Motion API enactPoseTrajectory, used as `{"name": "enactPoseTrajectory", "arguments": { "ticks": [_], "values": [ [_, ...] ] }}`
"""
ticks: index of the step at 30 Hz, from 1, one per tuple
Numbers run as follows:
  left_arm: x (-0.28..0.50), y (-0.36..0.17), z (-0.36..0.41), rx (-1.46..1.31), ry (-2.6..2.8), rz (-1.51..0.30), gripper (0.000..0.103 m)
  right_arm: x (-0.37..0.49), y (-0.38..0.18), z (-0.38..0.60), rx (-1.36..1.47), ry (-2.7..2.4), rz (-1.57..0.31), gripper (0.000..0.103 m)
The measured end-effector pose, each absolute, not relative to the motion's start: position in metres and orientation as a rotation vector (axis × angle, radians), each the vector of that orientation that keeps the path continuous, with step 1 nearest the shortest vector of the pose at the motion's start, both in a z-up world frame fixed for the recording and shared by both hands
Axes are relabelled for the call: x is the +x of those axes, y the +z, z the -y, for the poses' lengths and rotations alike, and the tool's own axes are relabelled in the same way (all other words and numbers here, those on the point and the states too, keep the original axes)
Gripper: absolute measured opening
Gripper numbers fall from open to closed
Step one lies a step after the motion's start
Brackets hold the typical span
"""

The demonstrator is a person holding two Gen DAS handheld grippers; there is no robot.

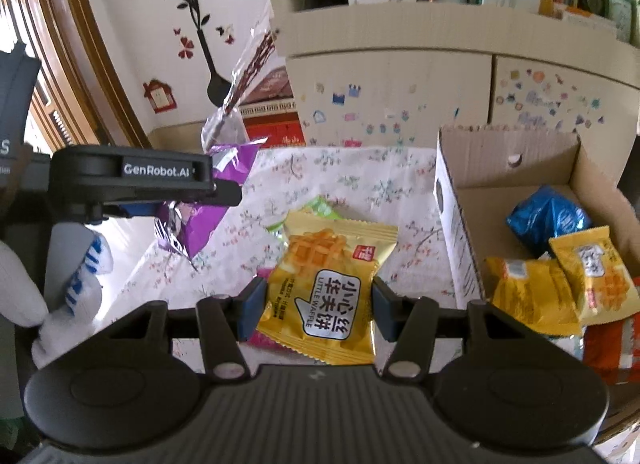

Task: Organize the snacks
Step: 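Lift and carry the purple bag and waffle packet over the box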

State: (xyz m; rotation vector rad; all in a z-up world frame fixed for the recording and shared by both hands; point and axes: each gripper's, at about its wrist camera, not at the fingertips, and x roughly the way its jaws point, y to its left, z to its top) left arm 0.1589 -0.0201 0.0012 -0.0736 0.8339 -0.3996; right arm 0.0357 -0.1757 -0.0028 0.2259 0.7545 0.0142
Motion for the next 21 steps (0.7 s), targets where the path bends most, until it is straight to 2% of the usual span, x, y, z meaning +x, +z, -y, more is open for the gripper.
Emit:
{"name": "enactPoseTrajectory", "arguments": {
  "ticks": [21],
  "values": [
    [0.140,0.039,0.064,-0.077,-0.469,-0.736,0.076,0.018,0.045,0.229,0.312,-0.093,-0.614,0.056]
  ]
}}
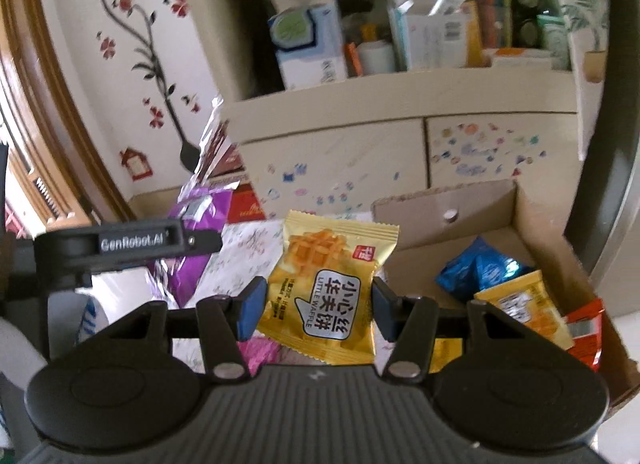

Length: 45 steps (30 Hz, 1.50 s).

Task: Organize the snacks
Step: 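Lift and carry the purple bag and waffle packet over the box, then open both tools to drop the purple bag and waffle packet into the box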

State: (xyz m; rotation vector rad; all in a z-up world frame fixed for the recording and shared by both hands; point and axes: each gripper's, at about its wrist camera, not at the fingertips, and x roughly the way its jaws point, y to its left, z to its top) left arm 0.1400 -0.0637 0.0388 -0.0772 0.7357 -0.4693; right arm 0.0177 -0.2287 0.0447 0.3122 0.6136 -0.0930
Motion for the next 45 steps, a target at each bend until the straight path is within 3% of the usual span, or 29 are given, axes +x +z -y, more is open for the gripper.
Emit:
{"name": "enactPoseTrajectory", "arguments": {
  "ticks": [16,37,39,41,45],
  "values": [
    [0.124,0.046,0.121,-0.083,-0.582,-0.718,0.076,-0.014,0.084,0.308,0.445,-0.250,-0.467,0.056],
    [0.101,0.016,0.202,-0.040,-0.728,-0.773,0.076,-0.025,0.072,0.344,0.557,-0.346,-0.502,0.056],
    [0.098,0.016,0.205,-0.037,-0.734,-0.760,0.079,-0.025,0.070,0.347,0.575,-0.359,-0.505,0.059],
    [0.095,0.019,0.207,-0.031,-0.737,-0.749,0.092,-0.026,0.068,0.351,0.599,-0.372,-0.506,0.060],
    [0.092,0.026,0.205,-0.034,-0.748,-0.723,0.094,-0.027,0.068,0.353,0.615,-0.382,-0.501,0.065]
  ]
}}
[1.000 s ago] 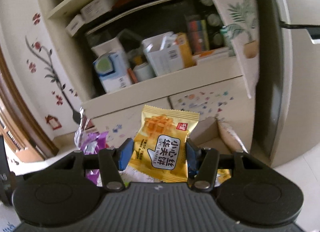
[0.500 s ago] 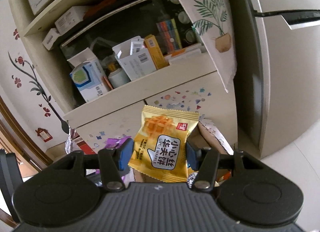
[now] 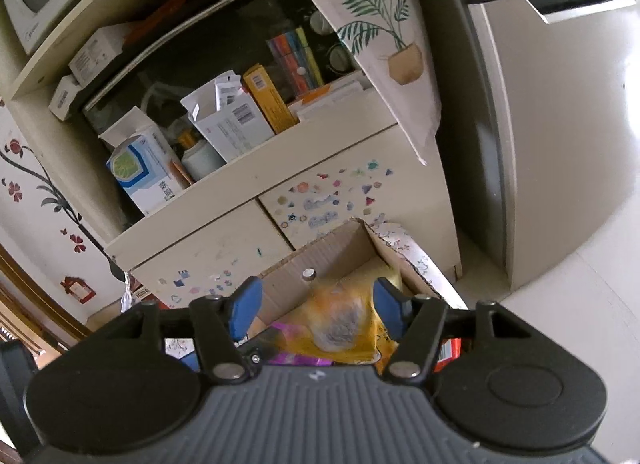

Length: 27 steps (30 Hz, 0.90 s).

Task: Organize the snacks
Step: 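Open both tools to drop the purple bag and waffle packet into the box, then move the left tool to the pink packet while the right tool approaches the green cracker packet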

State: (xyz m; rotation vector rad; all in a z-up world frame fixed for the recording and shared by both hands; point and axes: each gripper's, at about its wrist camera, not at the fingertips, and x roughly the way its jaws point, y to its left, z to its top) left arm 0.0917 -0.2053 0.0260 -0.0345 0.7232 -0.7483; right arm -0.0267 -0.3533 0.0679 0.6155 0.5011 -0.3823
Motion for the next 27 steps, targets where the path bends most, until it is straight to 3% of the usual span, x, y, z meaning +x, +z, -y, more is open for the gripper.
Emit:
{"name": "enactPoseTrajectory", "arguments": {
  "ticks": [27],
  "values": [
    [0.139,0.044,0.098,-0.051,-0.491,-0.752,0.096,-0.007,0.067,0.314,0.540,-0.252,-0.532,0.068]
  ]
}}
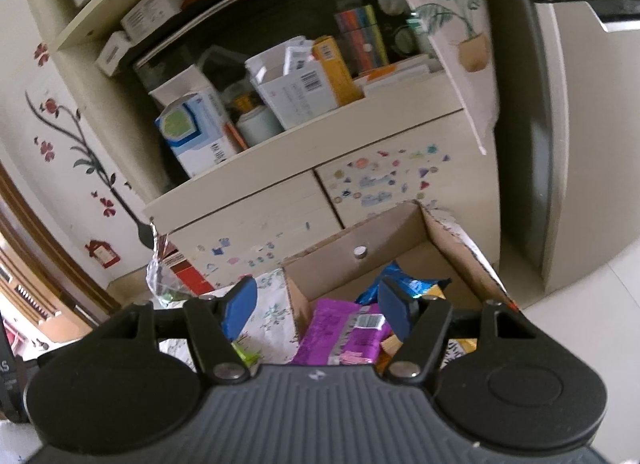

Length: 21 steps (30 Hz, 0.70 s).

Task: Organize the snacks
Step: 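Move the left tool to the pink packet while the right tool approaches the green cracker packet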

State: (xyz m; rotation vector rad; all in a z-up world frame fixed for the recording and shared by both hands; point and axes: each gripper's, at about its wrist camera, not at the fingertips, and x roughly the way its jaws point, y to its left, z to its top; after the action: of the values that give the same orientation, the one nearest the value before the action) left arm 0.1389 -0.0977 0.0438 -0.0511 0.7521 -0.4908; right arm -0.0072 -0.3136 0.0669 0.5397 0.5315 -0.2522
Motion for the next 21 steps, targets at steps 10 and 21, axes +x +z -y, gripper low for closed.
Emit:
{"name": "enactPoseTrajectory", "arguments": {
  "ticks": [10,21],
  "values": [
    [0.151,0.005,0.071,0.003,-0.403,-0.857,0.097,0.005,0.064,0.292,0.520,-0.179,-0.544,0.070],
    [0.148,-0.039,0.073,0.090,-0.432,-0.957,0.097,0.031,0.058,0.251,0.438,-0.017,-0.572,0.073]
  ]
}}
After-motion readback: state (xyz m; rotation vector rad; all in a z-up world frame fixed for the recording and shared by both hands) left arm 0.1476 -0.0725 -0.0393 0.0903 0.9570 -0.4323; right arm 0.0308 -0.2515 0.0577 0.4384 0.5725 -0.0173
